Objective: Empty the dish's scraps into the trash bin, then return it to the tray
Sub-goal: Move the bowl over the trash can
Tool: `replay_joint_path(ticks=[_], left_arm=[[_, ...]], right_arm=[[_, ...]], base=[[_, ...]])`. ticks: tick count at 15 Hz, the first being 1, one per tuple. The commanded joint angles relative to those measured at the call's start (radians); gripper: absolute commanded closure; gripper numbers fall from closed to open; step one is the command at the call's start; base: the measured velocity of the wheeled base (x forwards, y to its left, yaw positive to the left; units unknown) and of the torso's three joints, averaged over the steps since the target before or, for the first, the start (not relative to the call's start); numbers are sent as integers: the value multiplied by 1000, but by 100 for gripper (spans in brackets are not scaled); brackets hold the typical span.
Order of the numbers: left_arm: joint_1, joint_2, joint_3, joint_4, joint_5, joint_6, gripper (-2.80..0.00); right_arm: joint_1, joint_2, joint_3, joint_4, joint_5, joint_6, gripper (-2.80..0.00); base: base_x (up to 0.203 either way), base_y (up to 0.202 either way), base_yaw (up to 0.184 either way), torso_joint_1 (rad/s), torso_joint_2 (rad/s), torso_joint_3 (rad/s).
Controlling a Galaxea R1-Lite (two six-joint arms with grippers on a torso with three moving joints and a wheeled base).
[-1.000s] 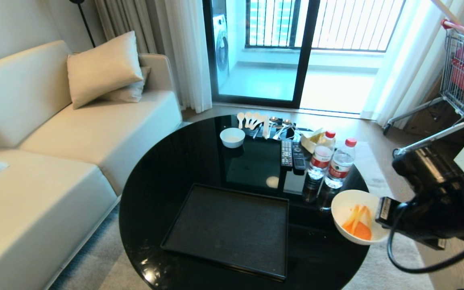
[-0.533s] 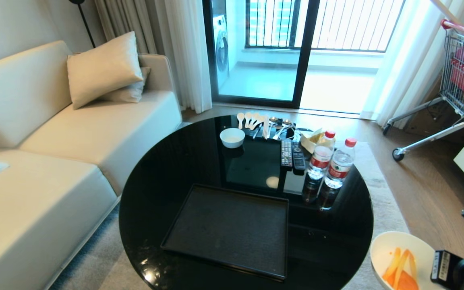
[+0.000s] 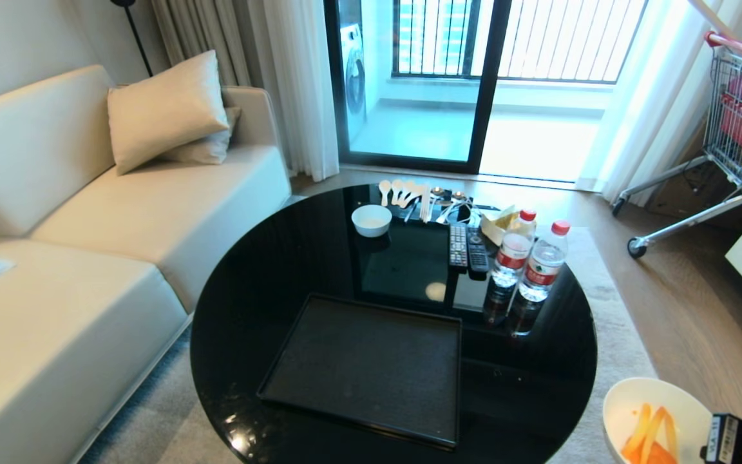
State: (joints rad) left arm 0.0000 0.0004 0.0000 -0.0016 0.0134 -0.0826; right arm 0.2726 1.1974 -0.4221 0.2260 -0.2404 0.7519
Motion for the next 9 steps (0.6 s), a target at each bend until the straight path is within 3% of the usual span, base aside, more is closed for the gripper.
replay_joint_path(ticks=[1, 9], left_arm=[[0, 0, 0, 0, 0, 0, 0], [0, 0, 0, 0, 0, -2, 0]], right_arm=[[0, 2, 8, 3, -2, 4, 0], [0, -4, 22, 1, -2, 4, 0]], base=[[0, 0, 0, 0, 0, 0], [-176, 0, -1, 1, 0, 3]])
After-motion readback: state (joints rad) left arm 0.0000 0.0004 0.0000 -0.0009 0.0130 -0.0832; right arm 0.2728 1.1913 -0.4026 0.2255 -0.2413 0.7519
